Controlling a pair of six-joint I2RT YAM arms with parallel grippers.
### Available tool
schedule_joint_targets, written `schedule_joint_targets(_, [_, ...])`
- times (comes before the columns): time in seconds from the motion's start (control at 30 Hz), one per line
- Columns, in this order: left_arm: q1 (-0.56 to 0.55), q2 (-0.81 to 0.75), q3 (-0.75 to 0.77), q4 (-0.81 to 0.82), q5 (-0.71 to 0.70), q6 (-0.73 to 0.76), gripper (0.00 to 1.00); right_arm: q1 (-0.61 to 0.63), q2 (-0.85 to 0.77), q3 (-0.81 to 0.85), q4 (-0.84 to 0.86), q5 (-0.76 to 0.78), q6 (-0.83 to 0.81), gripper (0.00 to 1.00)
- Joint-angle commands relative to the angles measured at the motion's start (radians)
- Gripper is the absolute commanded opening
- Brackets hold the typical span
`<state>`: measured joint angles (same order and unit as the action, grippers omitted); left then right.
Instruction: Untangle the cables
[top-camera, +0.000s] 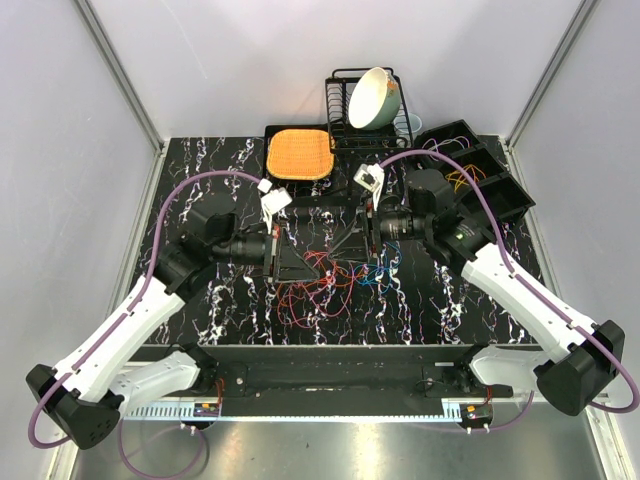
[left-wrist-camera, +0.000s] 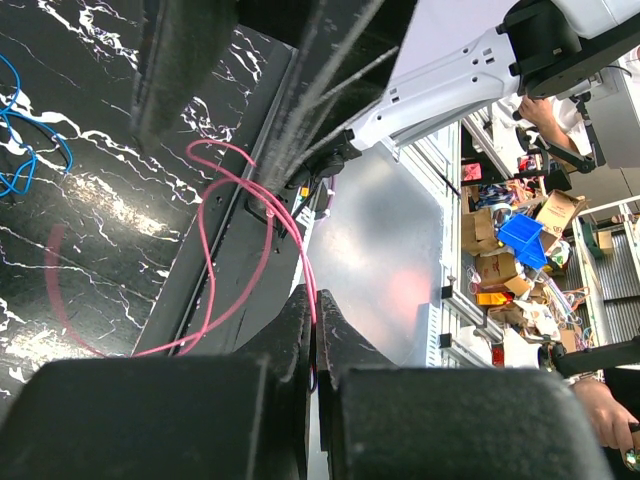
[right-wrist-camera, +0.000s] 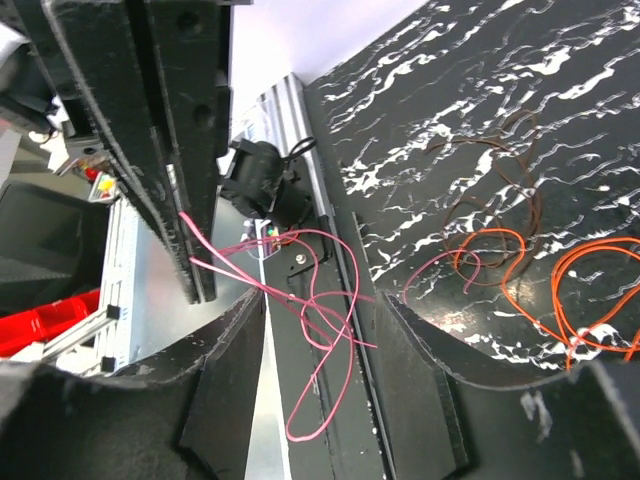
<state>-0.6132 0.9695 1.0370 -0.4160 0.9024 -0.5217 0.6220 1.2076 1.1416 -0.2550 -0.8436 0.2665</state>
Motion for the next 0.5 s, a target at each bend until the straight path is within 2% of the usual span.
schedule_joint_targets(0.0, [-0.003, -0.005, 0.006, 0.052, 0.016, 0.002, 0.00, 0.025, -0.019, -0.002, 0.063, -0.057, 0.007, 0.54])
schedule_joint_targets(0.17, [-0.003, 0.008, 0.009, 0.062, 0.012, -0.003, 0.00, 0.035, -0.022, -0.005, 0.071, -0.084, 0.007, 0.50])
schedule_joint_targets(0.27, [-0.003, 0.014, 0.012, 0.068, 0.003, -0.004, 0.00, 0.036, -0.023, -0.005, 0.071, -0.080, 0.008, 0.36])
schedule_joint_targets(0.4, [-0.002, 0.021, 0.011, 0.059, -0.022, -0.003, 0.01, 0.036, -0.028, -0.003, 0.069, -0.060, 0.014, 0.06])
schedule_joint_targets(0.43, [-0.003, 0.023, 0.015, 0.051, -0.034, 0.000, 0.06, 0.036, -0.031, 0.000, 0.071, -0.034, 0.020, 0.00])
schedule_joint_targets(0.47, [-0.003, 0.026, 0.020, 0.040, -0.072, 0.003, 0.18, 0.035, -0.033, 0.001, 0.066, -0.010, 0.031, 0.00])
